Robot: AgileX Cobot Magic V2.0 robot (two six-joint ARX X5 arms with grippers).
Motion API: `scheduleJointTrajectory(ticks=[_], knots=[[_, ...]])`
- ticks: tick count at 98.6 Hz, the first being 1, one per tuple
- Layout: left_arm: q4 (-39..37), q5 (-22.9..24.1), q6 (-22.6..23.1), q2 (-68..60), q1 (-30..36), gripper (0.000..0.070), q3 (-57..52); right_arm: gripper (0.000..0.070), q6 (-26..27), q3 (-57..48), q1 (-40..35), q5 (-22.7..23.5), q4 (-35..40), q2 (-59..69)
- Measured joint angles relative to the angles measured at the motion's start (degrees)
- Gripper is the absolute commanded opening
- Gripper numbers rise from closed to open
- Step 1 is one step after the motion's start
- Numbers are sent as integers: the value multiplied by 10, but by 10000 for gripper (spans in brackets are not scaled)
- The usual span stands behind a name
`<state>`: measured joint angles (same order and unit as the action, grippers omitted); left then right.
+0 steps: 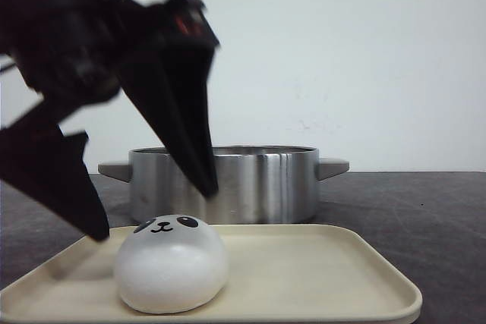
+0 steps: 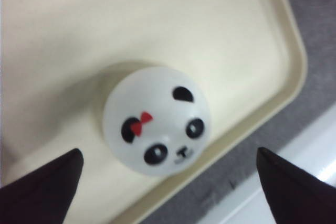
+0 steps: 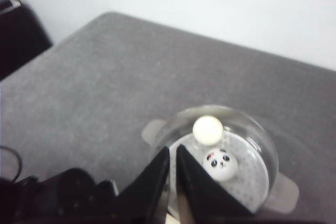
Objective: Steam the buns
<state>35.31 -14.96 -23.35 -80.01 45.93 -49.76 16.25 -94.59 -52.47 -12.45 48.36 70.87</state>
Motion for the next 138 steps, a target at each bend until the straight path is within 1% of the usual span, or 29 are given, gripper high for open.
scheduleJointTrajectory(ticks=[16, 21, 23, 40, 45, 52, 57, 61, 65, 66, 69, 94, 108, 116, 130, 138], knots=[[-13, 2, -3, -34, 0, 630, 0, 12, 0, 0, -2, 0, 9, 0], [-18, 2, -3, -40, 0, 617, 0, 13, 0, 0, -3, 0, 9, 0], [-20, 3, -3, -43, 0, 602, 0, 13, 0, 0, -4, 0, 9, 0], [-17, 31, -8, -58, 1, 350, 0, 13, 0, 0, -4, 0, 9, 0], [-17, 36, -9, -58, 1, 303, 0, 12, 0, 0, -4, 0, 9, 0], [-19, 48, -9, -58, 1, 278, 0, 13, 0, 0, -4, 0, 9, 0], [-20, 60, -9, -58, 1, 237, 0, 13, 0, 0, -4, 0, 9, 0], [-20, 70, -9, -58, 1, 148, 0, 13, 0, 0, -4, 0, 9, 0], [-21, 78, -8, -58, 1, 7, 0, 13, 0, 0, -4, 0, 9, 0], [-21, 80, -7, -58, 1, 0, 0, 13, 0, 0, -4, 0, 9, 0], [-22, 81, -5, -58, 1, 11, -1, 13, 0, 0, -4, 0, 9, 0], [-21, 101, 9, -53, 1, 9, -2, 13, 0, 0, -4, 0, 9, 0], [-22, 104, 14, 4, 9, 10, -8, 13, 0, 0, -4, 0, 10, 0], [-47, 112, 14, 59, 16, 10, -30, 12, 0, 0, -4, 0, 9, 0], [-127, 175, 24, 130, 7, 10, -73, 13, 0, 0, -4, 0, 8, 0], [-148, 188, 41, 130, -15, 9, -96, 13, 0, 0, -4, 0, 2, 0]])
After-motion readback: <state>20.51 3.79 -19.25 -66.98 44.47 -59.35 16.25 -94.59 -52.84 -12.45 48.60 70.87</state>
